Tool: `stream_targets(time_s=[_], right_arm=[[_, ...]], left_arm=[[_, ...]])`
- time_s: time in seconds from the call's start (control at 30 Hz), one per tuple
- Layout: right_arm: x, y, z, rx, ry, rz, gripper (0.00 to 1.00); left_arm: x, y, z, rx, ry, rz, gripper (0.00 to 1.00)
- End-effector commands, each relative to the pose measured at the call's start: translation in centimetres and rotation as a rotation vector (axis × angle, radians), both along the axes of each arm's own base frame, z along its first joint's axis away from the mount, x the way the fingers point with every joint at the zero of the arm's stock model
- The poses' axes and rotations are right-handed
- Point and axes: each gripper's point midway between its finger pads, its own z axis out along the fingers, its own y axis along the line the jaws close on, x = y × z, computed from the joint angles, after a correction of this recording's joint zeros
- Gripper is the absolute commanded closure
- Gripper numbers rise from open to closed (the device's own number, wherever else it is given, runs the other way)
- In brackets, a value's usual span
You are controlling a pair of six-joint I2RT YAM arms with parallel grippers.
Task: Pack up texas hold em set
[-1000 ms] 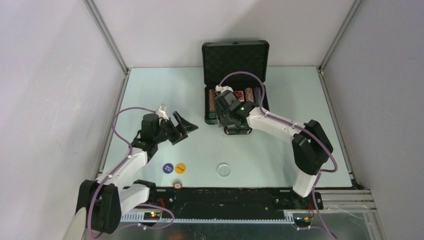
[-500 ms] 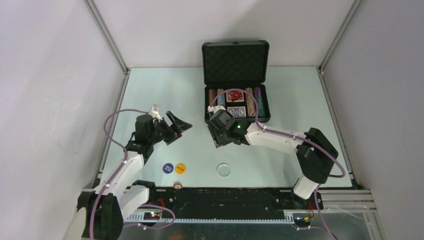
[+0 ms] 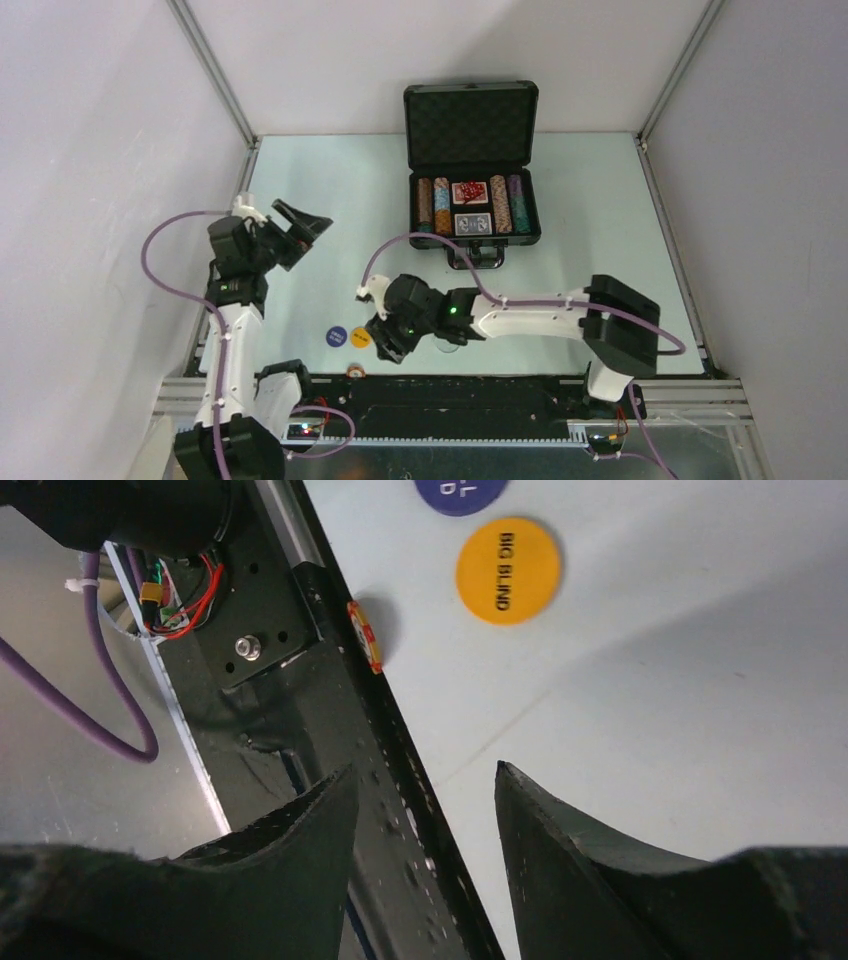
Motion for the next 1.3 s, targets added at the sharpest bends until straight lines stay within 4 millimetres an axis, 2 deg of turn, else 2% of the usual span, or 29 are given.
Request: stream_targets(time_s=[0.0, 0.03, 0.1, 0.2, 0.3, 0.63, 0.73, 0.87, 1.03, 1.27], right_arm=[[-1.9, 4.3, -0.5, 0.141, -0.02, 0.106, 0.42], [-2.2, 5.0, -0.2, 0.171, -0.027, 0.121, 0.42], [-2.7, 5.8, -0.9, 0.19, -0.018, 0.146, 0.4], [-3.2, 6.6, -2.5, 0.194, -0.004, 0.172, 0.38], [-3.4, 7.3, -2.8, 0.216, -0.001, 0.188, 0.35], [-3.2, 7.7, -5.9, 0.157, -0.016, 0.185, 0.37], [-3.1, 8.0, -6.2, 0.153, -0.02, 0.186, 0.37], [-3.4, 8.2, -6.6, 0.137, -0.017, 0.203, 0.41], [-3.8, 8.0, -7.3, 0.11, -0.018, 0.211, 0.51], [-4.6, 8.0, -8.0, 0.097, -0.003, 0.232, 0.57]], left_arm=[[-0.9, 1.4, 1.5, 0.016, -0.015, 0.009, 0.02], [-0.9, 1.5, 1.6, 0.014, -0.017, 0.012, 0.02], [-1.0, 1.6, 1.8, 0.015, -0.024, 0.023, 0.02], [-1.1, 1.5, 1.9, 0.014, -0.029, 0.022, 0.02], [-1.1, 1.4, 2.1, 0.009, -0.03, 0.015, 0.02], [-1.0, 1.4, 2.3, 0.009, -0.035, 0.012, 0.02], [-1.0, 1.4, 2.3, 0.009, -0.036, 0.011, 0.02], [-1.1, 1.3, 2.3, 0.009, -0.037, 0.01, 0.02], [-1.1, 1.2, 2.2, 0.006, -0.034, 0.006, 0.02], [-1.2, 1.2, 2.0, 0.005, -0.029, 0.001, 0.02]])
